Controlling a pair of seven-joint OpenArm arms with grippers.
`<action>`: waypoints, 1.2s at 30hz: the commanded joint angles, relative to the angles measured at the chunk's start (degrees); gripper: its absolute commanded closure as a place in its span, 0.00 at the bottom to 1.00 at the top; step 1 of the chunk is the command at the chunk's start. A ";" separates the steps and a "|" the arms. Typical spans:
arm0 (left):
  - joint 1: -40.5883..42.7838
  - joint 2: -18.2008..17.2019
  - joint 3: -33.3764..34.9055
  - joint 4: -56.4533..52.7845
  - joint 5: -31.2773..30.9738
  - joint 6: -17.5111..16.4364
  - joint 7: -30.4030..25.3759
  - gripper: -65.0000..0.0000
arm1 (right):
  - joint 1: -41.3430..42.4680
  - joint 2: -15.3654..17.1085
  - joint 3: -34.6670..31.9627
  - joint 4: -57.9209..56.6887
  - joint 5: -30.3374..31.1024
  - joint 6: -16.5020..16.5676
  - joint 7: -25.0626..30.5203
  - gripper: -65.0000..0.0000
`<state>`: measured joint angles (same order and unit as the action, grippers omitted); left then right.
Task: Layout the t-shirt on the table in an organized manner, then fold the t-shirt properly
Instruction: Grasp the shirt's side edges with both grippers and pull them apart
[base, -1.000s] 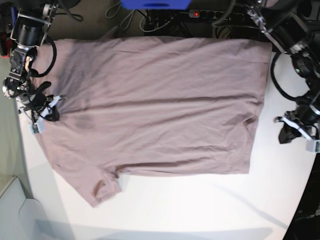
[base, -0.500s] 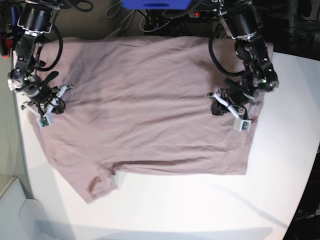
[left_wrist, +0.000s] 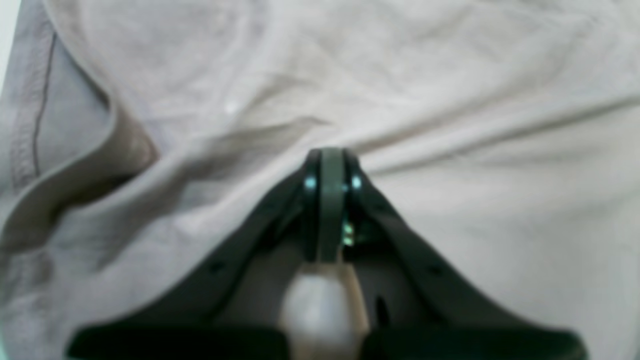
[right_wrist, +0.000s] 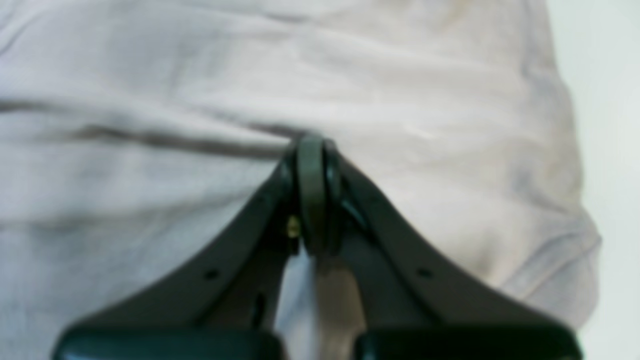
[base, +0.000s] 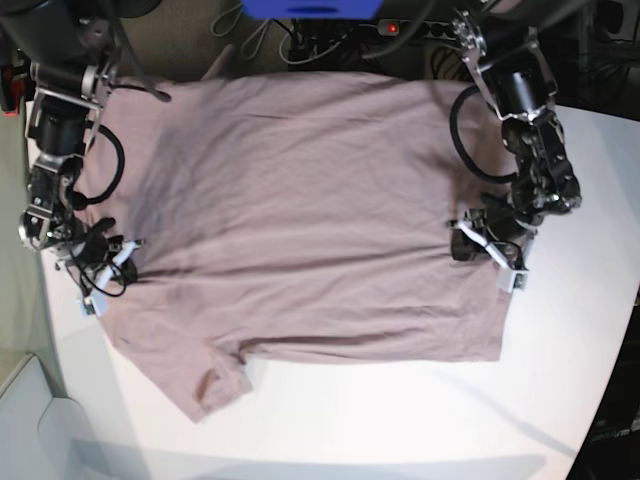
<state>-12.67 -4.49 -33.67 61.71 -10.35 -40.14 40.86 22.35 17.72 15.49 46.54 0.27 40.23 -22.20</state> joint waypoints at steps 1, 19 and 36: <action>-2.06 -1.09 -0.31 -0.48 -0.16 0.14 -0.47 0.99 | 1.43 0.79 -1.20 -0.87 -0.76 -0.23 -0.27 1.00; -11.73 -7.68 -0.31 -14.37 -0.60 0.14 -8.47 0.99 | 13.30 6.24 -9.46 -17.93 -0.67 -0.23 12.31 1.00; -4.26 1.46 -7.43 27.12 -0.60 0.14 20.28 0.99 | -8.15 4.13 6.18 25.24 -0.41 -0.23 -9.06 1.00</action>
<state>-15.70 -2.07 -40.84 88.07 -10.50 -40.12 61.91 13.45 20.27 21.19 71.31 -0.21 40.10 -32.16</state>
